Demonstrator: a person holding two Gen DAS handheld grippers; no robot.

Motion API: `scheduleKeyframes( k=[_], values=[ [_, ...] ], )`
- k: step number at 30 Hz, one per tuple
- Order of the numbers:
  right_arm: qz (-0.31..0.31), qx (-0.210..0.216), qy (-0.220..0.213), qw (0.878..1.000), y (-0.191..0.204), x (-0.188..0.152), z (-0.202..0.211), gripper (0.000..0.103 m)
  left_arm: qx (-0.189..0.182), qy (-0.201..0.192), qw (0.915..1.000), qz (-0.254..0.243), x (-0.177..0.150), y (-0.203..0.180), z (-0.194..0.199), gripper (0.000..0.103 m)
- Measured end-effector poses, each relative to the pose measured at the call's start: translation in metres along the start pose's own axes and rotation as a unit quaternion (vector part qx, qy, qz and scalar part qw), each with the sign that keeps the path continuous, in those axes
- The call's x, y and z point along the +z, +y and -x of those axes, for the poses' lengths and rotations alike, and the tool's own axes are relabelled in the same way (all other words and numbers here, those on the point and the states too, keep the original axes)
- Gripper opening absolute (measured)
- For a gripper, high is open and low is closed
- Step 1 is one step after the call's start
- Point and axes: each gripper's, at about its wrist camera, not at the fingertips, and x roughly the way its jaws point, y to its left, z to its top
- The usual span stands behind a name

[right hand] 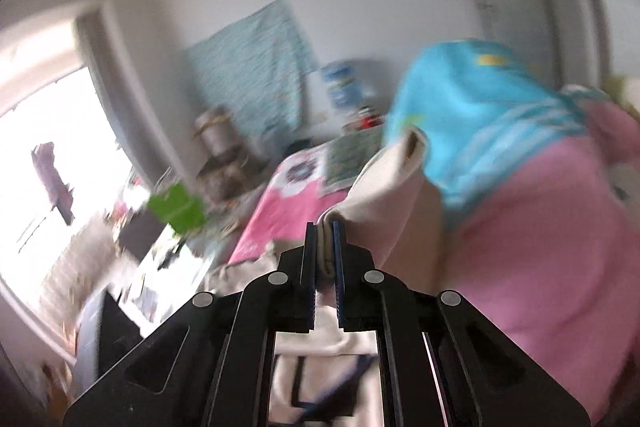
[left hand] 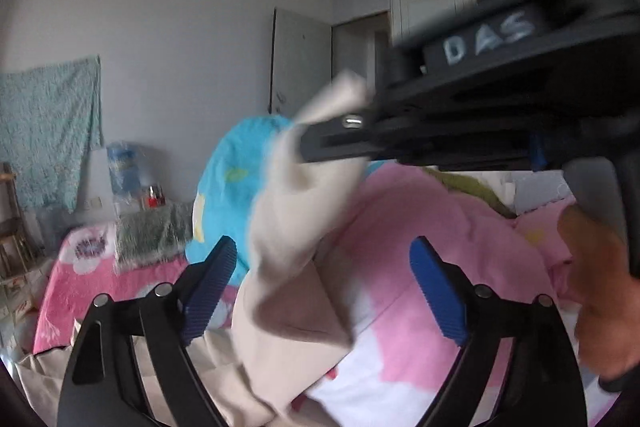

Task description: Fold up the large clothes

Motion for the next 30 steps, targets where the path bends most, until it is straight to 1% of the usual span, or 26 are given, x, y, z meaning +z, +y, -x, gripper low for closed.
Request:
scheduleKeyframes(
  k=[1,2,3,5,6,7,8,9,10,11,12,13,14,15,17,18,20,21,22,24,25,26,27,29,30],
  values=[
    [0.030,-0.003,0.008,1.000,0.016,-0.002,-0.012,0.008,-0.002,0.003,0.9995,0.033,-0.005,0.021,0.004,0.086],
    [0.054,-0.006,0.016,0.998,0.031,-0.004,-0.023,0.008,0.002,0.000,0.9986,0.053,-0.008,0.033,0.007,0.086],
    [0.080,0.004,0.036,0.996,0.051,-0.010,-0.041,0.008,0.008,-0.007,0.9969,0.078,-0.012,0.049,0.014,0.084],
    [0.101,0.026,0.073,0.992,0.070,-0.018,-0.070,0.008,0.031,-0.022,0.9907,0.131,-0.023,0.087,0.030,0.063],
    [0.114,0.041,0.093,0.988,0.085,-0.025,-0.090,0.008,0.044,-0.017,0.9868,0.155,-0.028,0.106,0.033,0.046],
    [0.127,0.042,0.099,0.986,0.098,-0.029,-0.103,0.009,0.048,-0.008,0.9843,0.170,-0.032,0.118,0.033,0.030],
    [0.134,0.044,0.106,0.984,0.106,-0.032,-0.116,0.009,0.044,0.006,0.9784,0.202,-0.045,0.142,0.035,0.021],
    [0.135,0.054,0.115,0.983,0.111,-0.034,-0.127,0.013,0.048,0.015,0.9756,0.214,-0.051,0.152,0.035,0.013],
    [0.132,0.070,0.127,0.981,0.121,-0.039,-0.142,0.014,0.060,0.028,0.9714,0.228,-0.060,0.168,0.035,0.012],
    [0.124,0.087,0.137,0.979,0.125,-0.043,-0.153,0.014,0.075,0.043,0.9651,0.247,-0.075,0.191,0.037,0.012],
    [0.117,0.105,0.144,0.977,0.127,-0.045,-0.161,0.025,0.092,0.057,0.9603,0.257,-0.087,0.208,0.038,0.012],
    [0.111,0.120,0.144,0.976,0.129,-0.048,-0.168,0.041,0.105,0.070,0.9559,0.265,-0.098,0.222,0.040,0.012],
    [0.110,0.121,0.129,0.978,0.129,-0.052,-0.172,0.048,0.122,0.085,0.9485,0.280,-0.114,0.239,0.039,0.011],
    [0.113,0.111,0.115,0.981,0.128,-0.057,-0.175,0.054,0.138,0.105,0.9373,0.302,-0.135,0.264,0.044,0.011],
    [0.106,0.083,0.103,0.986,0.121,-0.067,-0.179,0.055,0.161,0.123,0.9219,0.330,-0.164,0.293,0.058,0.011],
    [0.088,0.062,0.108,0.988,0.110,-0.077,-0.189,0.057,0.169,0.132,0.9120,0.350,-0.182,0.311,0.068,0.011],
    [0.053,0.026,0.121,0.991,0.087,-0.091,-0.208,0.057,0.176,0.142,0.8988,0.376,-0.204,0.331,0.080,0.011],
    [0.030,-0.005,0.134,0.990,0.070,-0.106,-0.222,0.057,0.182,0.153,0.8926,0.383,-0.219,0.339,0.088,0.012],
    [0.017,-0.022,0.143,0.989,0.058,-0.117,-0.230,0.057,0.180,0.168,0.8888,0.387,-0.230,0.342,0.092,0.012],
    [-0.020,-0.054,0.173,0.983,0.026,-0.148,-0.249,0.057,0.164,0.201,0.8805,0.397,-0.249,0.344,0.096,0.014],
    [-0.031,-0.067,0.184,0.980,0.014,-0.159,-0.254,0.057,0.155,0.224,0.8736,0.403,-0.260,0.343,0.098,0.014],
    [-0.042,-0.080,0.193,0.977,0.004,-0.173,-0.255,0.057,0.145,0.225,0.8724,0.409,-0.266,0.343,0.104,0.015],
    [-0.055,-0.096,0.203,0.973,-0.010,-0.187,-0.257,0.057,0.136,0.218,0.8752,0.410,-0.266,0.343,0.110,0.016],
    [-0.069,-0.105,0.211,0.969,-0.024,-0.204,-0.256,0.056,0.128,0.201,0.8806,0.410,-0.258,0.349,0.118,0.032],
    [-0.075,-0.103,0.209,0.970,-0.030,-0.209,-0.254,0.054,0.115,0.183,0.8844,0.414,-0.253,0.353,0.121,0.050]
  ],
)
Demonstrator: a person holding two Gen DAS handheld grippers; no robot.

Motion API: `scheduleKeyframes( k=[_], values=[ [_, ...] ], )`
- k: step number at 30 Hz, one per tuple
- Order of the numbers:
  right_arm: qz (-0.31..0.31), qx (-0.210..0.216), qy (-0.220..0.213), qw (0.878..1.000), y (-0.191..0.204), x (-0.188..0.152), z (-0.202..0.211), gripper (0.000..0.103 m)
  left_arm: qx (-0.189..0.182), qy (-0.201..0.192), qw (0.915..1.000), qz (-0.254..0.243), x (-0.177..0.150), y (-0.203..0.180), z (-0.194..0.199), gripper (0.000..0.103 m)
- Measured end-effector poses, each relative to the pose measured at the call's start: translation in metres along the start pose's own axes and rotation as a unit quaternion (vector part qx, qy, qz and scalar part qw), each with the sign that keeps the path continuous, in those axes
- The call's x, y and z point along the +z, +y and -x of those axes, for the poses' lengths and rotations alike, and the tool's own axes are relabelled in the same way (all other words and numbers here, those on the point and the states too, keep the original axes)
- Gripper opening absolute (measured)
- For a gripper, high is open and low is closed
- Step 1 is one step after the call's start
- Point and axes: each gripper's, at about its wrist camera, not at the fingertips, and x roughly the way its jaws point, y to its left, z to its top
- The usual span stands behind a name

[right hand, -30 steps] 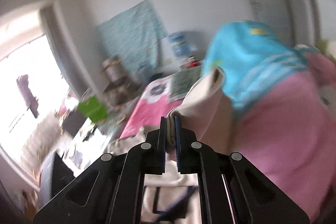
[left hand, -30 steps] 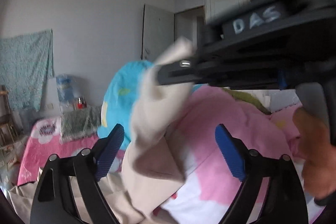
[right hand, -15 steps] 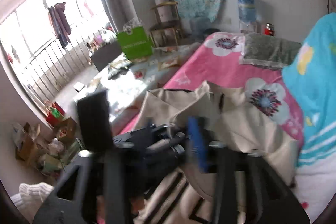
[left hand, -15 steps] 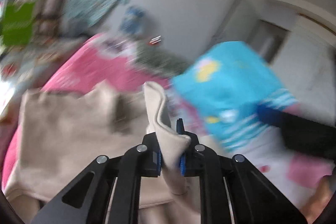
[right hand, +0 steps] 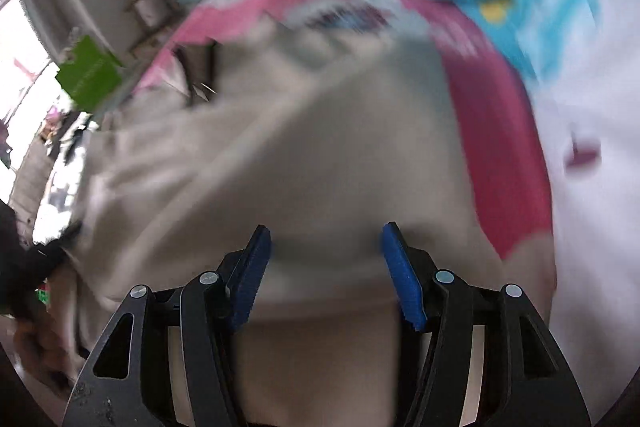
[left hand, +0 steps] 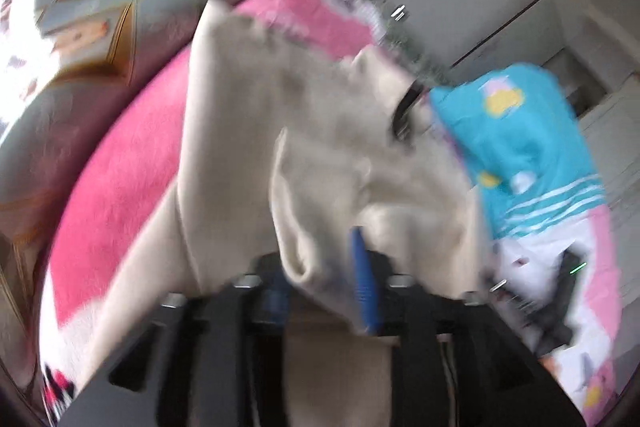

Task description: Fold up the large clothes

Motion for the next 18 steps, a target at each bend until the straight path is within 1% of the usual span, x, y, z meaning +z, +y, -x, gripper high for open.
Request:
scheduleKeyframes(
  k=[1,2,3,5,6,7,8,9,10,11,13,14,15,16,17,18],
  values=[
    [-0.004,0.004,-0.008,1.000,-0.005,-0.003,0.002,0.053,-0.019,-0.011,0.9997,0.007,0.008,0.001,0.003,0.063],
    [-0.004,0.000,-0.013,1.000,-0.008,-0.004,0.004,0.053,-0.024,-0.011,0.9995,0.015,0.015,0.002,0.001,0.066],
    [-0.003,-0.003,-0.015,1.000,-0.006,-0.003,0.006,0.053,-0.027,0.005,0.9992,0.031,0.024,0.007,-0.010,0.066],
    [0.004,-0.016,-0.023,1.000,-0.002,-0.001,0.008,0.053,-0.012,0.044,0.9974,0.055,0.032,0.015,-0.030,0.065],
    [0.006,-0.017,-0.027,0.999,-0.001,-0.001,0.008,0.053,-0.006,0.050,0.9970,0.060,0.033,0.018,-0.036,0.064],
    [0.006,-0.017,-0.029,0.999,-0.001,-0.002,0.006,0.054,0.000,0.043,0.9975,0.057,0.032,0.017,-0.036,0.057],
    [0.005,-0.017,-0.029,0.999,-0.001,-0.003,0.005,0.054,0.010,0.038,0.9981,0.049,0.032,0.014,-0.035,0.046],
    [0.004,-0.016,-0.030,0.999,-0.001,-0.003,0.005,0.054,0.018,0.035,0.9984,0.039,0.032,0.012,-0.034,0.006],
    [0.004,-0.013,-0.032,0.999,-0.004,-0.004,0.005,0.054,-0.004,0.032,0.9985,0.046,0.032,0.012,-0.031,0.008],
    [0.003,-0.007,-0.035,0.999,-0.004,-0.003,0.005,0.054,-0.010,0.016,0.9986,0.048,0.033,0.010,-0.025,0.008],
    [0.001,-0.002,-0.046,0.999,-0.003,0.002,0.006,0.054,0.010,-0.030,0.9995,0.007,0.040,-0.009,-0.002,0.007],
    [0.001,0.001,-0.050,0.999,-0.001,0.006,0.007,0.054,0.019,-0.054,0.9982,-0.014,0.044,-0.019,0.010,0.007],
    [0.002,0.002,-0.054,0.999,0.001,0.011,0.008,0.054,0.027,-0.088,0.9950,-0.038,0.050,-0.032,0.026,0.007],
    [0.005,-0.002,-0.055,0.998,0.004,0.014,0.007,0.054,0.034,-0.112,0.9917,-0.053,0.055,-0.040,0.036,0.007],
    [0.010,-0.009,-0.057,0.998,0.007,0.017,0.005,0.054,0.046,-0.126,0.9891,-0.061,0.057,-0.044,0.041,0.007],
    [0.017,-0.017,-0.060,0.998,0.011,0.019,0.003,0.054,0.066,-0.141,0.9854,-0.069,0.058,-0.047,0.045,0.007]
  ],
)
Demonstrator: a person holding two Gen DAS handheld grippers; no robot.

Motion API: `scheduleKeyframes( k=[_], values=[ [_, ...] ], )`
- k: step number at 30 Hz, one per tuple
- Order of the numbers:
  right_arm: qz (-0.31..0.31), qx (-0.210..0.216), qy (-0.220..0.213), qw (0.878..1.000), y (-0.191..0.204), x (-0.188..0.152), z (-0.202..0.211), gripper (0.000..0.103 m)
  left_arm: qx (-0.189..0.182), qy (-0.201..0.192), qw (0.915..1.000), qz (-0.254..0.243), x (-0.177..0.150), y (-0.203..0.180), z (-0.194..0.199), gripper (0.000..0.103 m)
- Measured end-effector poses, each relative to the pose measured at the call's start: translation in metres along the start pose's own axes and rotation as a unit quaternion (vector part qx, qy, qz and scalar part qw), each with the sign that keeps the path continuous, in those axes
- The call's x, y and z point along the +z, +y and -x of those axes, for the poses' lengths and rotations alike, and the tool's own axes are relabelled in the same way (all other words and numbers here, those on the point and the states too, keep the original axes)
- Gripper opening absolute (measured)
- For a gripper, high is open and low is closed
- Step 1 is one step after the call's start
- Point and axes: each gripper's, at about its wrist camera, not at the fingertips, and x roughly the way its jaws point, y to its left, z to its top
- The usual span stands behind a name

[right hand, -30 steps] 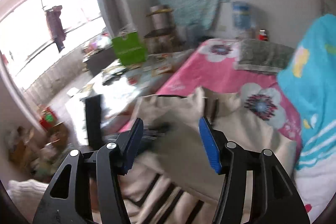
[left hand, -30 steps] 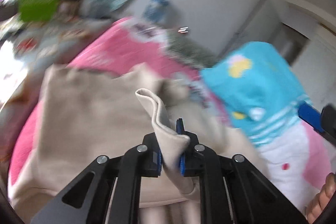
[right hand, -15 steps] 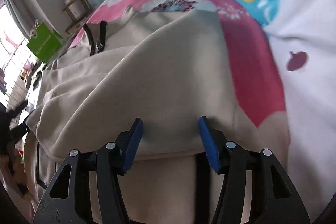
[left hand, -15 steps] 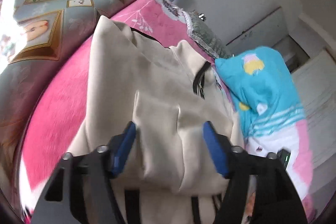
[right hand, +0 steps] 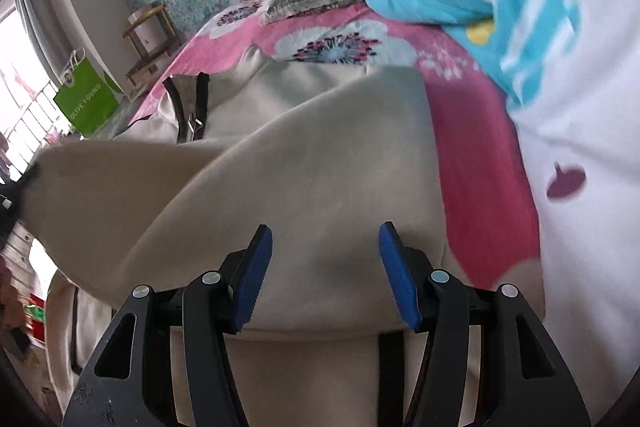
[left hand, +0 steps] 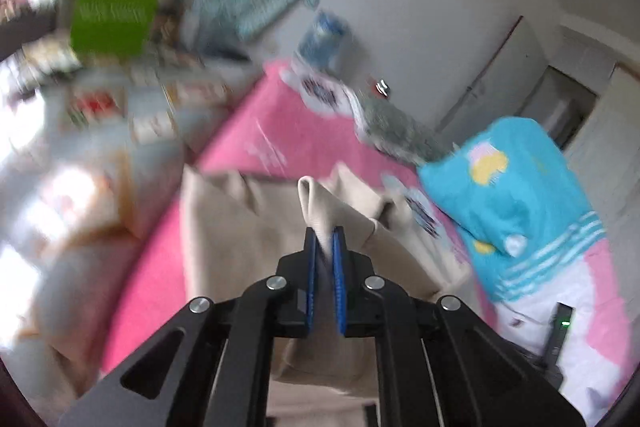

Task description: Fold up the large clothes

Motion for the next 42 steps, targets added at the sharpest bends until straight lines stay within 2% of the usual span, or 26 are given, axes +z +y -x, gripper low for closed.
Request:
scheduleKeyframes(
  k=[2,4,6,8,11,12,14,16,18,19,21,22,23,24,25,27,28,29,31,32,33,35,37,38,40,42],
  values=[
    [0.010,-0.017,0.002,1.000,0.002,-0.001,-0.008,0.054,0.062,-0.014,0.9979,-0.010,-0.005,0.005,-0.002,0.007],
    [0.014,-0.025,0.011,1.000,0.000,-0.004,-0.019,0.053,0.107,0.033,0.9936,0.009,-0.017,0.024,-0.028,0.008],
    [0.034,-0.035,0.016,0.999,0.002,-0.007,-0.026,0.053,0.146,0.078,0.9853,0.041,-0.038,0.047,-0.054,0.008],
    [0.058,-0.051,0.012,0.997,0.009,-0.010,-0.024,0.053,0.163,0.072,0.9832,0.039,-0.048,0.051,-0.058,0.010],
    [0.075,-0.065,0.010,0.995,0.014,-0.010,-0.019,0.053,0.224,0.060,0.9724,-0.023,-0.049,0.029,-0.061,0.018],
    [0.074,-0.063,0.000,0.995,0.014,-0.010,-0.013,0.053,0.239,0.057,0.9691,-0.018,-0.047,0.026,-0.059,0.023],
    [0.067,-0.039,-0.022,0.997,0.014,-0.011,-0.002,0.053,0.248,0.041,0.9676,0.024,-0.043,0.026,-0.046,0.024],
    [0.052,-0.007,-0.011,0.999,0.011,-0.010,-0.006,0.053,0.245,-0.006,0.9691,0.030,-0.038,0.019,-0.028,0.024],
    [0.044,-0.002,0.023,0.999,0.007,-0.012,-0.025,0.053,0.228,-0.036,0.9730,-0.005,-0.039,0.007,-0.019,0.024],
    [0.053,-0.004,0.020,0.998,0.007,-0.015,-0.030,0.053,0.203,-0.040,0.9778,-0.031,-0.042,-0.005,-0.019,0.024],
    [0.087,-0.014,-0.001,0.996,0.013,-0.024,-0.031,0.054,0.132,-0.005,0.9892,-0.064,-0.049,-0.019,-0.031,0.024],
    [0.094,-0.019,-0.007,0.995,0.015,-0.027,-0.031,0.054,0.061,0.046,0.9944,-0.073,-0.057,-0.023,-0.047,0.024],
    [0.097,-0.023,-0.011,0.995,0.017,-0.029,-0.031,0.055,0.041,0.072,0.9939,-0.074,-0.064,-0.023,-0.057,0.024],
    [0.098,-0.023,-0.011,0.995,0.017,-0.029,-0.031,0.055,0.048,0.094,0.9918,-0.072,-0.074,-0.018,-0.068,0.023],
    [0.095,-0.018,-0.011,0.995,0.016,-0.030,-0.030,0.055,0.062,0.108,0.9909,-0.051,-0.086,-0.002,-0.078,0.015],
    [0.094,-0.012,-0.010,0.995,0.014,-0.029,-0.030,0.055,0.058,0.086,0.9946,0.007,-0.088,0.020,-0.072,0.004],
    [0.096,-0.013,-0.010,0.995,0.014,-0.029,-0.030,0.055,0.056,0.071,0.9943,0.056,-0.084,0.031,-0.064,0.004],
    [0.098,-0.015,-0.010,0.995,0.015,-0.029,-0.031,0.055,0.069,0.057,0.9934,0.071,-0.083,0.034,-0.058,0.004],
    [0.101,-0.019,-0.013,0.995,0.016,-0.031,-0.031,0.055,0.126,0.026,0.9904,0.051,-0.082,0.021,-0.045,0.003],
    [0.100,-0.020,-0.015,0.995,0.016,-0.032,-0.031,0.055,0.167,0.009,0.9858,0.017,-0.081,0.005,-0.040,0.002],
    [0.101,-0.021,-0.016,0.995,0.017,-0.031,-0.032,0.055,0.172,-0.004,0.9850,-0.010,-0.081,-0.009,-0.038,0.002],
    [0.103,-0.024,-0.018,0.994,0.018,-0.032,-0.032,0.055,0.126,0.010,0.9913,-0.036,-0.081,-0.027,-0.045,0.002],
    [0.103,-0.024,-0.019,0.994,0.018,-0.032,-0.031,0.055,0.077,0.065,0.9924,-0.070,-0.085,-0.042,-0.066,0.002],
    [0.103,-0.023,-0.020,0.994,0.018,-0.032,-0.031,0.055,0.067,0.093,0.9901,-0.080,-0.091,-0.044,-0.076,0.003],
    [0.103,-0.023,-0.020,0.994,0.018,-0.033,-0.031,0.055,0.075,0.126,0.9859,-0.080,-0.106,-0.036,-0.095,0.003],
    [0.104,-0.026,-0.021,0.994,0.019,-0.033,-0.031,0.055,0.072,0.119,0.9877,-0.072,-0.105,-0.034,-0.095,0.003]
  ],
)
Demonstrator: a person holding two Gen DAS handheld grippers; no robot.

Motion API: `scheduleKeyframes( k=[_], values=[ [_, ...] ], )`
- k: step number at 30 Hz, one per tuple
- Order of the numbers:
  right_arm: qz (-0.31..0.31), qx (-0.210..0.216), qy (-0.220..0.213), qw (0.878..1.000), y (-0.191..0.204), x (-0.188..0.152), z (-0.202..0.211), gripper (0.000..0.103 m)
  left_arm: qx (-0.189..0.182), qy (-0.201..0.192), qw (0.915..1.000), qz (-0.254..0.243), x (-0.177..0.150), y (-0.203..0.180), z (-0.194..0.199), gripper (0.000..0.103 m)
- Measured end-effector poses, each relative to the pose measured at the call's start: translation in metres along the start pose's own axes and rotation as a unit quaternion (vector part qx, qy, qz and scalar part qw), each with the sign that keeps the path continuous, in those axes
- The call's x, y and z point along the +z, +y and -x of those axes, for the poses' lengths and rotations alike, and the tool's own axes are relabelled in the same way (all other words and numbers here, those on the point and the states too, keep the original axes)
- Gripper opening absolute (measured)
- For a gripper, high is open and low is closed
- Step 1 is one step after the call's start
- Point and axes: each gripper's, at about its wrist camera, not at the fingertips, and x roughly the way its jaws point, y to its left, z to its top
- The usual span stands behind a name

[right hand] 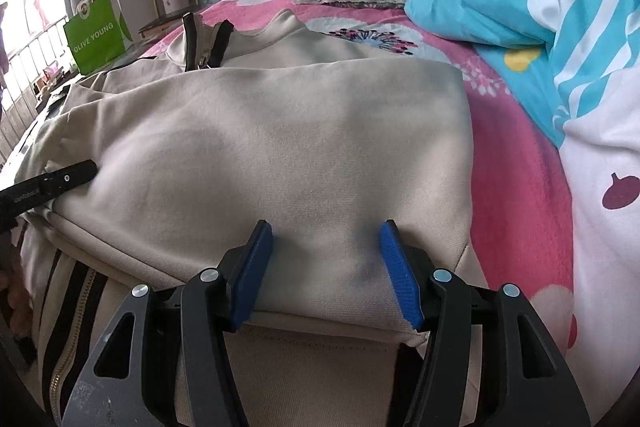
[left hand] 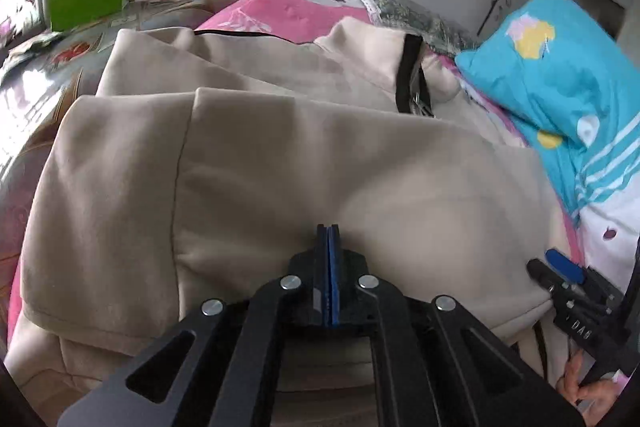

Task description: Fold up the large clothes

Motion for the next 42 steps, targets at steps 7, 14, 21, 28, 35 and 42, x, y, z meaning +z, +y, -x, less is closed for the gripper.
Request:
scheduleKeyframes(
  k=[7,14,21,28,35,42],
  values=[
    [0.001,-0.002,0.001,1.000,0.000,0.000,0.000,0.055,0.017,-0.003,0.9997,-0.016,0.001,-0.008,-0.006,0.003],
    [0.012,-0.004,0.014,1.000,0.010,0.019,0.017,0.055,0.020,-0.008,0.9996,-0.020,-0.003,-0.005,-0.009,0.003],
    [-0.056,0.140,0.038,0.988,0.025,0.032,0.015,0.055,0.022,-0.010,0.9994,-0.023,-0.004,-0.006,-0.009,0.003],
    [-0.178,0.211,0.042,0.960,-0.039,-0.002,-0.004,0.034,0.023,-0.009,0.9994,-0.023,-0.003,-0.006,-0.009,0.003],
    [-0.357,0.250,0.055,0.899,-0.117,-0.031,-0.015,0.000,0.023,-0.009,0.9994,-0.024,-0.003,-0.006,-0.008,0.003],
    [-0.306,0.165,0.054,0.936,-0.089,-0.018,0.011,0.005,0.024,-0.009,0.9994,-0.024,-0.003,-0.007,-0.008,0.003]
  ],
)
